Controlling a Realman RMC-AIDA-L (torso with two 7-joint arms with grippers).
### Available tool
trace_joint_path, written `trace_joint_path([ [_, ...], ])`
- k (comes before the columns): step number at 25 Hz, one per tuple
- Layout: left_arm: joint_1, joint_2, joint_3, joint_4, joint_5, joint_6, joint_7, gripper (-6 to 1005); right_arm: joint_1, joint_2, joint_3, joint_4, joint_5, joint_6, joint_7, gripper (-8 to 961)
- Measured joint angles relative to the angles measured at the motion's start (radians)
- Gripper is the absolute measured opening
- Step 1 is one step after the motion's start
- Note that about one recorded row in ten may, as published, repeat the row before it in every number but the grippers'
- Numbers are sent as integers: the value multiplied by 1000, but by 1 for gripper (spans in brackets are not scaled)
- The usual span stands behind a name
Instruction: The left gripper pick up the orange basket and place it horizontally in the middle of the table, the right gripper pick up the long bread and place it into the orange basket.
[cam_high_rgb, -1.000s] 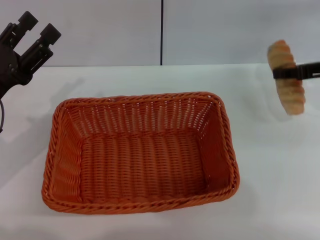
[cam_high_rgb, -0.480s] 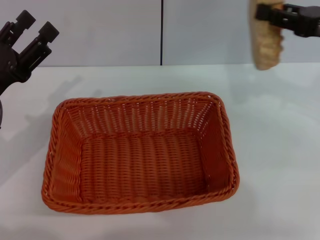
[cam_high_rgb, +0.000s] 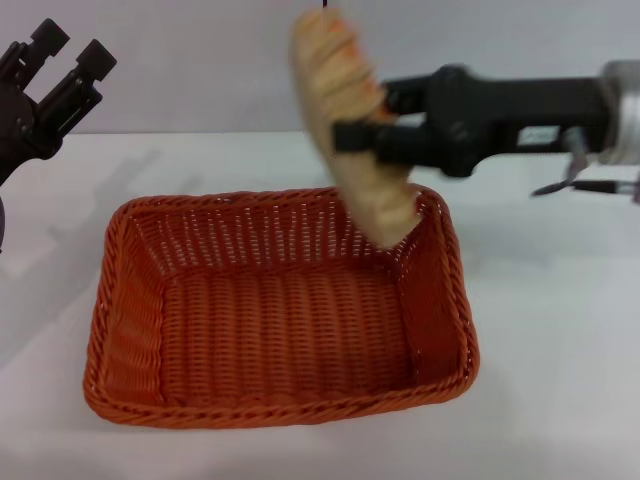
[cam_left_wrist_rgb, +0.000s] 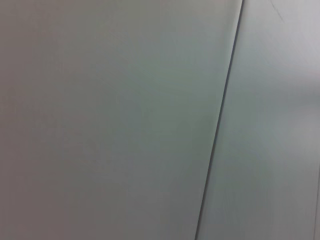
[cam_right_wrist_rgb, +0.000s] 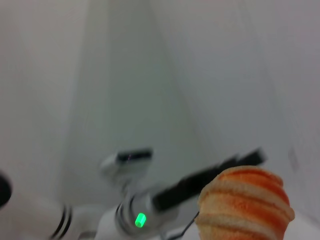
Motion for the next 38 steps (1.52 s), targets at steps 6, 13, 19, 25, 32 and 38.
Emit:
trace_joint_path([
  [6,-2,0,3,0,0,-10,-2,800,45,0,-89,40,-44,36,12,366],
  [13,-6,0,6,-4,0,-12,-3,800,45,-6,-95,48,-47,38,37,466],
  [19,-12,0,7,-8,5,-14,-4,800,47,-8,-99,51,-83,30,66,619],
  [25,-14,0,7,-9,7,-15,-5,800,52,-8,-100,59,-122,35,85,680],
  [32,-14,-1,8,-9,8,-15,-5,800,43,-4,-93,66,-132,37,83,747],
  [38,-8,-2,8,-9,8,-11,-5,800,29,0,-58,63,-126,37,83,776],
])
